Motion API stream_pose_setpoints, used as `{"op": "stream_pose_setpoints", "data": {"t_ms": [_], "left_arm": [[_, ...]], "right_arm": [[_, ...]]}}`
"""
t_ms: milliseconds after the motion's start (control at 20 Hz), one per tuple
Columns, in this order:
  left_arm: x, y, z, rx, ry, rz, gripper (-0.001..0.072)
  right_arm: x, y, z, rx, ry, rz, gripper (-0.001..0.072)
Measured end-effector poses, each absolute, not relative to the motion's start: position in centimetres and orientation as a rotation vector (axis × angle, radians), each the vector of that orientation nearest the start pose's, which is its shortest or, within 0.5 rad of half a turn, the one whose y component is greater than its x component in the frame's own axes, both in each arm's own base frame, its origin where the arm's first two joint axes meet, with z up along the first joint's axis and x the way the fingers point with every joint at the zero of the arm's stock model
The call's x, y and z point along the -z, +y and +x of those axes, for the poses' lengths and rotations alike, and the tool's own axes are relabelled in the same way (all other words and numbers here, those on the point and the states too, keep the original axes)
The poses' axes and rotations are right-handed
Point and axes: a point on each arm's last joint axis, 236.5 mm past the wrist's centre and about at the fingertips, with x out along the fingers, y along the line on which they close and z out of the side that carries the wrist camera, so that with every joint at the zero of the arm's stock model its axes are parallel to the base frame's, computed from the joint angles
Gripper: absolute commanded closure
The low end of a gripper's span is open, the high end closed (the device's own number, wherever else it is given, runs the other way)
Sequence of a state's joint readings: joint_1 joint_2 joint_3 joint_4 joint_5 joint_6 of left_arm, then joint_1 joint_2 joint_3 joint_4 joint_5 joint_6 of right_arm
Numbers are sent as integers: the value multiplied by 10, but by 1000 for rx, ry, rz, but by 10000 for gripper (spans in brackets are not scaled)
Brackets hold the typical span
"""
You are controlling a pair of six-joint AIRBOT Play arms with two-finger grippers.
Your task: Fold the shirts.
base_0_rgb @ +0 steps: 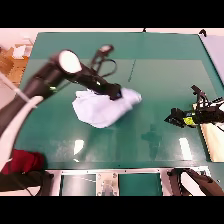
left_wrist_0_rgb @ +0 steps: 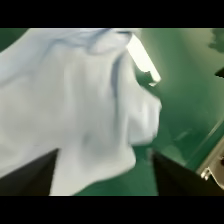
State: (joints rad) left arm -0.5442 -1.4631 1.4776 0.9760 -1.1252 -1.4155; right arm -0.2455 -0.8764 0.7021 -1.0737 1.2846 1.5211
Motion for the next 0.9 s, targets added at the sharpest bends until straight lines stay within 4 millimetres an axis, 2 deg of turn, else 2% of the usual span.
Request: {"op": "stream_pose_setpoints", "data": {"t_ms": [50,100,200,300,400,450,550,650,800,900], "left_arm": [[-84,-352,341,917,1154,-122,-13],[-79,-351,343,919,1171,-132,-13],[-76,-328,360,883,1198,-139,-13],[-71,-290,374,823,1251,-145,-13],[-65,-241,392,728,1294,-176,-13],[-58,-219,394,685,1330,-189,-13],[-38,-179,392,601,1409,-226,-13],[-10,-146,383,518,1488,-272,-13],[36,-125,367,432,1555,-346,-13],[59,-125,366,408,1539,-398,-13]], "right_arm": [[0,47,256,-121,1342,587,289],[-2,47,258,-120,1332,585,283],[-8,44,266,-116,1299,579,282],[-12,41,276,-107,1262,575,282],[-10,38,286,-97,1243,586,284],[-7,38,291,-96,1242,598,284],[6,41,301,-107,1263,627,285],[22,47,312,-143,1290,666,291],[42,62,332,-221,1320,740,291],[53,74,348,-272,1336,780,292]]}}
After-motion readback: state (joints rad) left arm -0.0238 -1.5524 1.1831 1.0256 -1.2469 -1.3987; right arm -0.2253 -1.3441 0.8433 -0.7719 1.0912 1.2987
